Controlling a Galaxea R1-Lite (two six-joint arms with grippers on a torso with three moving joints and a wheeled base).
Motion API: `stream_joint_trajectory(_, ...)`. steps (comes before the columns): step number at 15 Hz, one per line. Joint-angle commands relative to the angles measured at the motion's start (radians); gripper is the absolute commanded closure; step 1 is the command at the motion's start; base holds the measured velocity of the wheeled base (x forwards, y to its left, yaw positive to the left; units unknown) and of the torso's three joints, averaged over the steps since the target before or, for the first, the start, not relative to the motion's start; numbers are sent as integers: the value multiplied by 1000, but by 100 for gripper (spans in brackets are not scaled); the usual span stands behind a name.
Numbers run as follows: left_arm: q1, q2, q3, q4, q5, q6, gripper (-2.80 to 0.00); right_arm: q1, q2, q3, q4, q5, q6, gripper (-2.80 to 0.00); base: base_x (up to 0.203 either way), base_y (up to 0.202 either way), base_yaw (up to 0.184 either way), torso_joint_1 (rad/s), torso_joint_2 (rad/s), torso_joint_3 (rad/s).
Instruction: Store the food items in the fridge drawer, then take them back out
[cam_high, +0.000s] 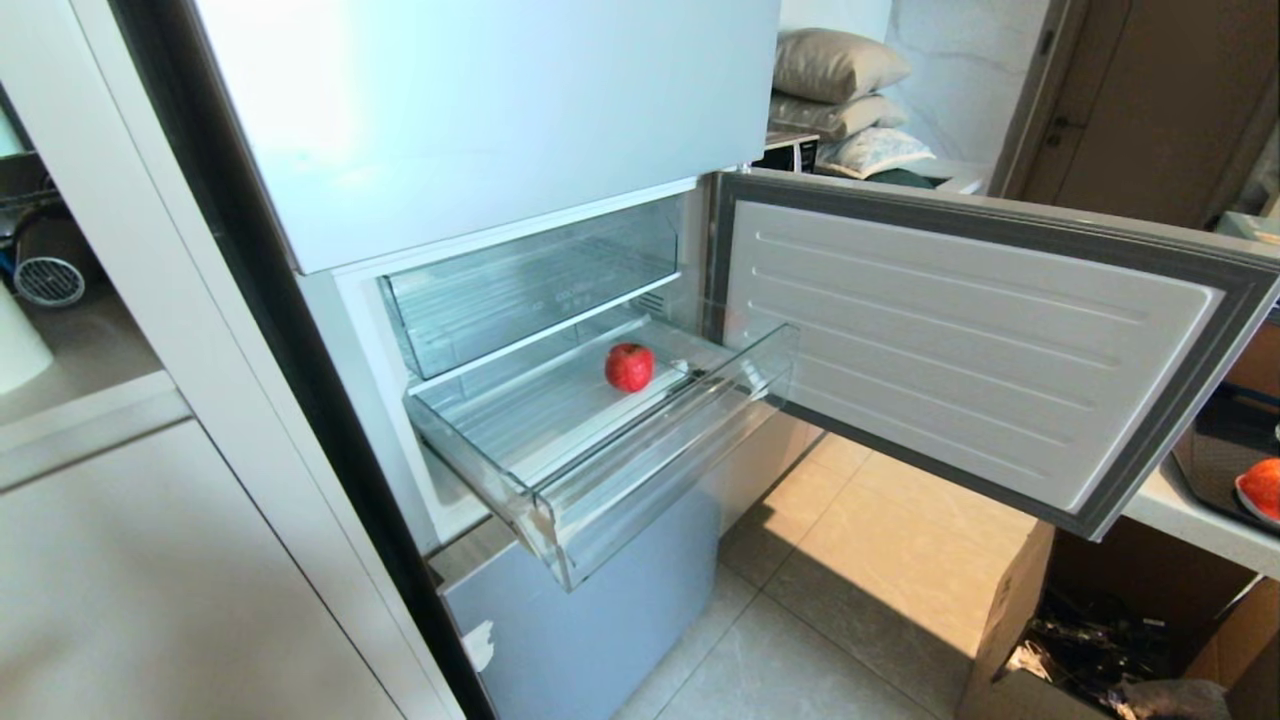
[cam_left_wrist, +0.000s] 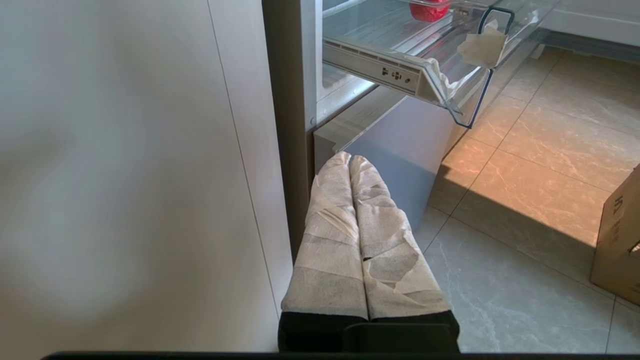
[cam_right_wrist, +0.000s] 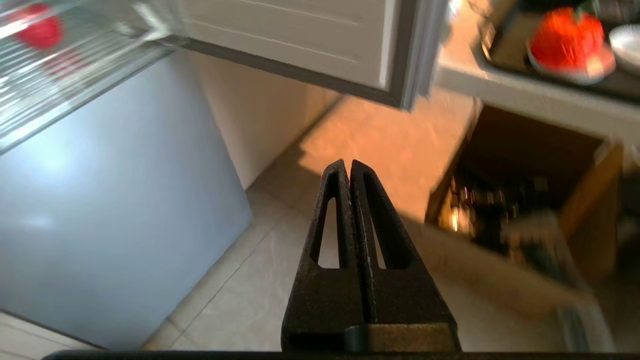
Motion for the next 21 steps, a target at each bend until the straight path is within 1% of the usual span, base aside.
stream_joint_trajectory(1,0,0,0,0,0,0,0,-55,313,-60,-30,-9,39,0,0,0,0,0,0,0)
stream_joint_trajectory(3,0,0,0,0,0,0,0,-157,550,-105,-112,-15,68,0,0,0,0,0,0,0)
stream_joint_trajectory(5,0,0,0,0,-1,0,0,-267,765,-147,-239,-5,84,0,0,0,0,0,0,0)
stream_joint_trajectory(7,0,0,0,0,-1,0,0,-342,939,-195,-349,8,93,0,0,0,0,0,0,0)
stream_joint_trajectory(9,0,0,0,0,0,0,0,-388,1076,-250,-444,15,94,0,0,0,0,0,0,0)
stream_joint_trajectory(10,0,0,0,0,0,0,0,-416,1130,-284,-485,17,86,-280,0,0,0,0,0,0)
stream_joint_trajectory(12,0,0,0,0,0,0,0,-487,1219,-344,-542,17,41,-280,0,0,0,0,0,0)
stream_joint_trajectory(14,0,0,0,0,0,0,0,-562,1270,-385,-582,19,20,-280,0,0,0,0,0,0)
stream_joint_trajectory(16,0,0,0,0,0,0,0,-598,1315,-419,-590,21,15,-280,0,0,0,0,0,0)
stream_joint_trajectory(17,0,0,0,0,0,0,0,-631,1341,-436,-603,24,-3,-280,0,0,0,0,0,0)
stream_joint_trajectory(18,0,0,0,0,0,0,0,-658,1368,-447,-642,30,-17,-280,0,0,0,0,0,0)
stream_joint_trajectory(21,0,0,0,0,0,0,0,-669,1467,-498,-778,60,-25,-280,0,0,0,0,0,0)
